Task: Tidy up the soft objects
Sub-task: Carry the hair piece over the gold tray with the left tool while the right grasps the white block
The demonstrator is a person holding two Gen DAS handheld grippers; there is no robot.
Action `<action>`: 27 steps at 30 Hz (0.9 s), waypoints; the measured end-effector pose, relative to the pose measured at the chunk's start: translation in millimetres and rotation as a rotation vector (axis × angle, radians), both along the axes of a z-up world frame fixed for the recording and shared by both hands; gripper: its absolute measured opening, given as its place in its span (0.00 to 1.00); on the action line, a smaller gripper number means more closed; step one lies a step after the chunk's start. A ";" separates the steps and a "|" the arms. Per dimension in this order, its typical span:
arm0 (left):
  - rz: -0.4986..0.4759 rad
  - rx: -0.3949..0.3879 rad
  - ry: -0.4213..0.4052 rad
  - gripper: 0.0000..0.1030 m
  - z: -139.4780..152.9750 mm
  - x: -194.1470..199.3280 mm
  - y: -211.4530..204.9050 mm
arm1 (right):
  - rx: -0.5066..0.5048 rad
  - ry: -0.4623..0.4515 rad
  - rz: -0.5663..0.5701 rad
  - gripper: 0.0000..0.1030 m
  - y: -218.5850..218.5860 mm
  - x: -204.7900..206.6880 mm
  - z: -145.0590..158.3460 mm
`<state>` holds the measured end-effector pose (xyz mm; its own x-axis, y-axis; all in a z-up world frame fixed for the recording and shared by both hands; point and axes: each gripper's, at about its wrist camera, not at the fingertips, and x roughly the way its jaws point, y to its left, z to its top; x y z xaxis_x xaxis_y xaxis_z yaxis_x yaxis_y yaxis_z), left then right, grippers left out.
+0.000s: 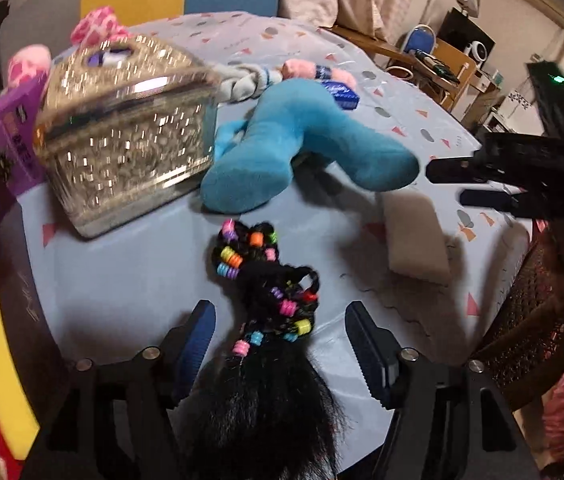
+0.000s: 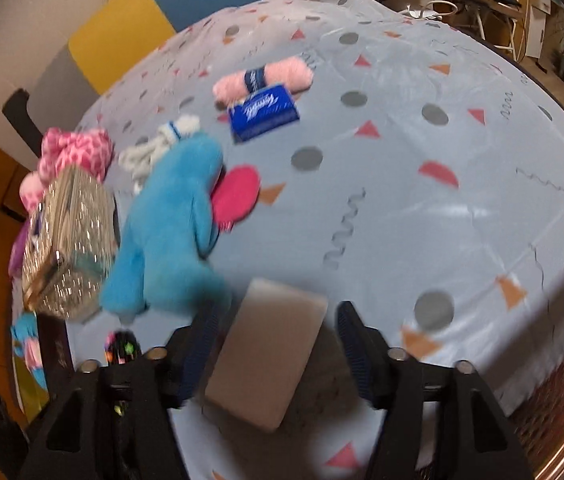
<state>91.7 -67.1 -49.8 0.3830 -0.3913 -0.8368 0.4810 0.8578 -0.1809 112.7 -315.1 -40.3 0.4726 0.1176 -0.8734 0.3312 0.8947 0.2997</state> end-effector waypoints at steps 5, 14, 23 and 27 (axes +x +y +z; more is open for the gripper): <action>0.014 0.011 0.009 0.29 -17.4 -2.4 6.8 | -0.029 0.052 -0.011 0.84 16.1 -6.0 -15.1; 0.076 -0.151 -0.017 0.27 10.8 -27.3 47.1 | -0.269 0.081 0.047 0.61 54.8 3.9 -42.6; 0.289 -0.313 -0.116 0.27 72.0 -44.2 140.0 | -0.235 0.060 0.166 0.63 53.8 -3.3 -45.1; 0.444 -0.301 -0.192 0.27 91.3 -51.0 203.4 | -0.262 0.046 0.178 0.63 59.6 -7.5 -44.8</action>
